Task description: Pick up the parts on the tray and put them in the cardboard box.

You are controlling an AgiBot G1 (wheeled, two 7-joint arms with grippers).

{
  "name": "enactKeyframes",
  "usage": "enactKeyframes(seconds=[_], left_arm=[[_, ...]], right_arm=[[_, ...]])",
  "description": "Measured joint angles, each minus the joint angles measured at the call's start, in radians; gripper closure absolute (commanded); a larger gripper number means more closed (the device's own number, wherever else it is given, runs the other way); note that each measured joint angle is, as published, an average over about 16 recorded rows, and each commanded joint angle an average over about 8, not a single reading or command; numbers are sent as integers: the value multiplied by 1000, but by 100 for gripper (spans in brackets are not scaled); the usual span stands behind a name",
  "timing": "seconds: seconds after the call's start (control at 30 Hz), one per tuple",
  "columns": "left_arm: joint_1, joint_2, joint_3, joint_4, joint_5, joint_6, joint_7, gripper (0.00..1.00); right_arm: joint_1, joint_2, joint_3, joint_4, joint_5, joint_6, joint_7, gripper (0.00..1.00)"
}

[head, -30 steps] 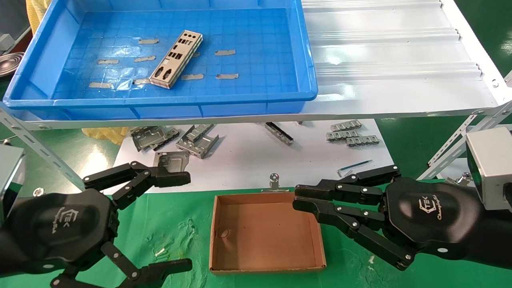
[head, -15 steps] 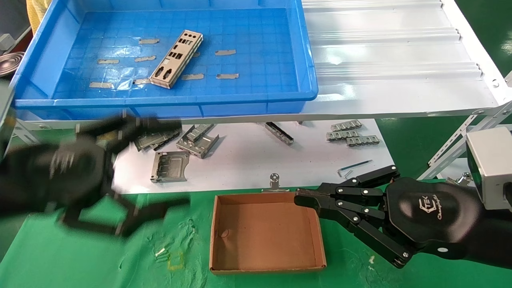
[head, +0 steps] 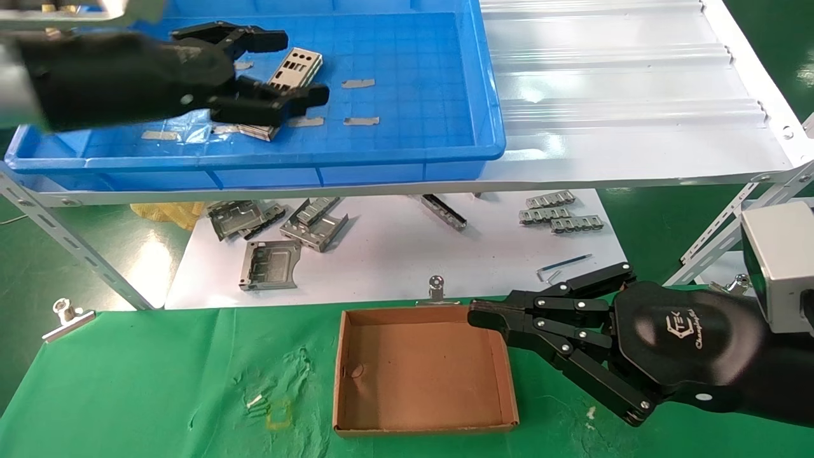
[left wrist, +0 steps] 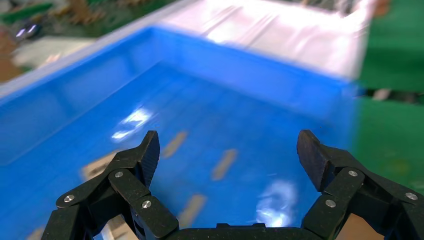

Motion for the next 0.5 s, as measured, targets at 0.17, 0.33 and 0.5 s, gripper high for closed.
enactKeyframes(seconds=[0.17, 0.33, 0.5], left_arm=[[-102, 84, 41, 188, 82, -66, 31, 0], [-165, 144, 65, 328, 128, -119, 54, 0], [-200, 178, 75, 422, 146, -145, 61, 6]], right_arm=[[0, 0, 0, 0, 0, 0, 0, 100], [0, 0, 0, 0, 0, 0, 0, 46], [0, 0, 0, 0, 0, 0, 0, 0]])
